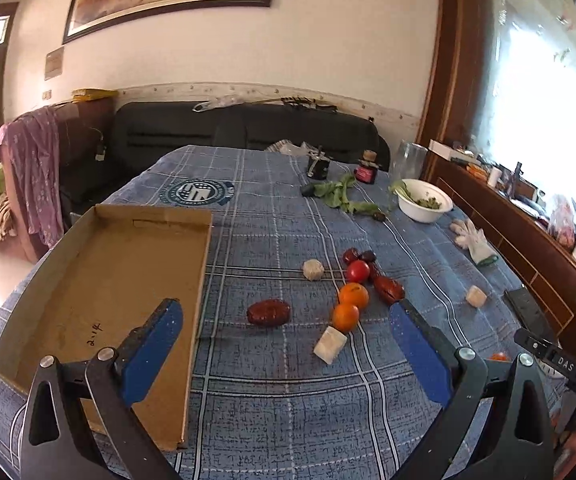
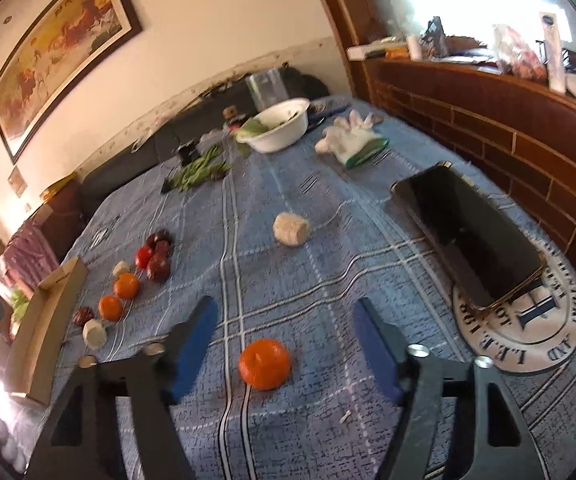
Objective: Organize fruits
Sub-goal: 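Move both tools toward the fruits, right tool over an orange, left over a white cube, then close the right tool on the orange while the left tool grasps the white cube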
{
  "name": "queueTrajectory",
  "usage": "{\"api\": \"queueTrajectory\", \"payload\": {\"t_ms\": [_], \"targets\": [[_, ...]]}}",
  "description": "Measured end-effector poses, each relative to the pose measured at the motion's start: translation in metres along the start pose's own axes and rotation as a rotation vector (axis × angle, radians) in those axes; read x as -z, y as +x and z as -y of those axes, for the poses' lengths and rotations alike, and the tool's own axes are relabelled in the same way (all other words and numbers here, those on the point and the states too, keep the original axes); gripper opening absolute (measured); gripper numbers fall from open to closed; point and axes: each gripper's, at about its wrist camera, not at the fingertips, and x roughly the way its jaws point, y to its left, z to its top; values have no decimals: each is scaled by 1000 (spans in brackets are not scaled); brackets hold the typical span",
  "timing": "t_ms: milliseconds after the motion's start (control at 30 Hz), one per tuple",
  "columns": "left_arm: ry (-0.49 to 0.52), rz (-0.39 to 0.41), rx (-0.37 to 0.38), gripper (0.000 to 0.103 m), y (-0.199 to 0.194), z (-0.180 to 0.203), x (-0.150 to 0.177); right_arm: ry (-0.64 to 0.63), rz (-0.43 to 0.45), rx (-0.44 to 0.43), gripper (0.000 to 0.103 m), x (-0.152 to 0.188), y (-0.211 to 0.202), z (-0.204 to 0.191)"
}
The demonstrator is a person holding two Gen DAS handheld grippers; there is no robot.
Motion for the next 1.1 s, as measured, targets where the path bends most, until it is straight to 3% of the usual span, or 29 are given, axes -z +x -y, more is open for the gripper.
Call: {"api": "queueTrajectory", "payload": {"t_ms": [33, 167, 600, 1100], "targets": [[15, -2, 4, 100, 1, 2, 1, -8, -14, -5, 64, 1, 1, -1], [72, -58, 54, 67, 10, 12, 5, -56, -55, -29, 64, 7, 4, -9], [110, -192, 83, 67, 41, 15, 21, -121, -120, -27, 64, 9, 14, -12], [155, -350, 141, 68, 110, 42, 20, -178, -220, -9, 64, 12, 34, -19]]}}
